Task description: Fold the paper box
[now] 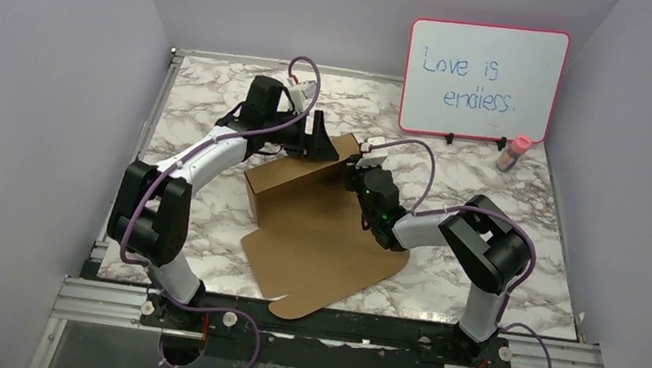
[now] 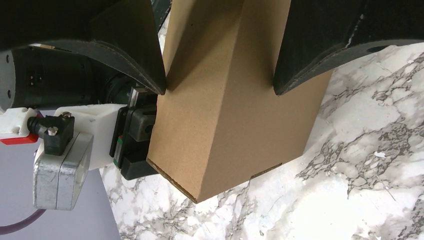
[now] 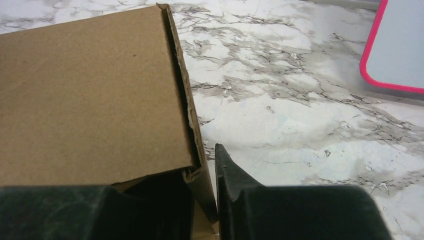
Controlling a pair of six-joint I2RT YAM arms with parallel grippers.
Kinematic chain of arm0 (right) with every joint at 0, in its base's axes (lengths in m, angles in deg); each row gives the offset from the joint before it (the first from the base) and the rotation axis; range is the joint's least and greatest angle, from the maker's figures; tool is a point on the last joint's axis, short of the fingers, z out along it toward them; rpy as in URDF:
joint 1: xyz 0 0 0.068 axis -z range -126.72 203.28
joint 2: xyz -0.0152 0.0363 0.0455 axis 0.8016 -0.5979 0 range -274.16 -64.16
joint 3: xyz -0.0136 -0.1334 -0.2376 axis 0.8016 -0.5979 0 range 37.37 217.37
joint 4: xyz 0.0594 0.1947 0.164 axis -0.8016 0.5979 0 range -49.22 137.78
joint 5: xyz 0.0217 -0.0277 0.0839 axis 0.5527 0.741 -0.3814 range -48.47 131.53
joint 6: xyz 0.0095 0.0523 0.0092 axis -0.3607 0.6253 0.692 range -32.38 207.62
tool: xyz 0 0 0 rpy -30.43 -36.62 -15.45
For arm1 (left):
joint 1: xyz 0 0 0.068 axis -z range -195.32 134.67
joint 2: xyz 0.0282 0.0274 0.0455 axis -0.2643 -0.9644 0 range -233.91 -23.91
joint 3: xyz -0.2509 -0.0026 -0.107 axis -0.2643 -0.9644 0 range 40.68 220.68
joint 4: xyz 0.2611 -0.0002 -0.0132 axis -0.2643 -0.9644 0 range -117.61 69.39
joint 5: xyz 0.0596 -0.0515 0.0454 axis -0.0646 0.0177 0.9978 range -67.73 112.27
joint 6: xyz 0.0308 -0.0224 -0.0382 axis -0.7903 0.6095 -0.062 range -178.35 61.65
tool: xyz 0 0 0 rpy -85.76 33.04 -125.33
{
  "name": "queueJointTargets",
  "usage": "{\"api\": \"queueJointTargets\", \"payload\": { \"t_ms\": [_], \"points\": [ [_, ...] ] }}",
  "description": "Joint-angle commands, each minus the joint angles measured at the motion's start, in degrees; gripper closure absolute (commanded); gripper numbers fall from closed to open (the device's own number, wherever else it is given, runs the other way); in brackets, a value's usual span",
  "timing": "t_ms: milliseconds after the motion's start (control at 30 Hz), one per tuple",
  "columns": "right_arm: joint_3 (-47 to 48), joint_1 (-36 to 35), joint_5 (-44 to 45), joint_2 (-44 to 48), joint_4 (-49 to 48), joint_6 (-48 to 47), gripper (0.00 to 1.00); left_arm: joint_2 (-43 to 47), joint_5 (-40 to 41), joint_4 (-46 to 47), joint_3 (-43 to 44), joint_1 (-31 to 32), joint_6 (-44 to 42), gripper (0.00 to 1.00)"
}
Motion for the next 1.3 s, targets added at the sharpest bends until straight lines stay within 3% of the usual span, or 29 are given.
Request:
{"api": "queueJointTargets", "payload": {
  "t_ms": [0,600,700,967,1100,1267],
  "points": [
    [-0.6,1.3,1.4,-0.2,-1.6,-0.4,0.74,3.1,-0.4,-6.2,-0.5,0.8,-0.6,0.22],
    [-11.5,1.4,-10.4,6.6,-10.9,-6.2,0.32,8.0,10.9,-10.5,0.8,0.7,-4.7,0.17],
    [-14.3,1.5,-12.1,7.2,-15.1,-8.3,0.29,9.8,13.6,-10.9,0.8,0.7,-5.4,0.17],
    [-19.1,1.5,-11.5,13.3,-14.3,-5.2,0.23,17.0,24.4,-12.3,-0.4,1.0,-8.5,0.16],
    [-22.3,1.5,-11.9,18.1,-12.3,-1.3,0.20,20.2,31.9,-14.1,0.2,5.3,-10.7,0.16],
    [-26.1,1.5,-9.4,25.6,-8.4,0.9,0.14,21.2,46.6,-17.4,2.1,16.2,-12.7,0.16]
  ]
}}
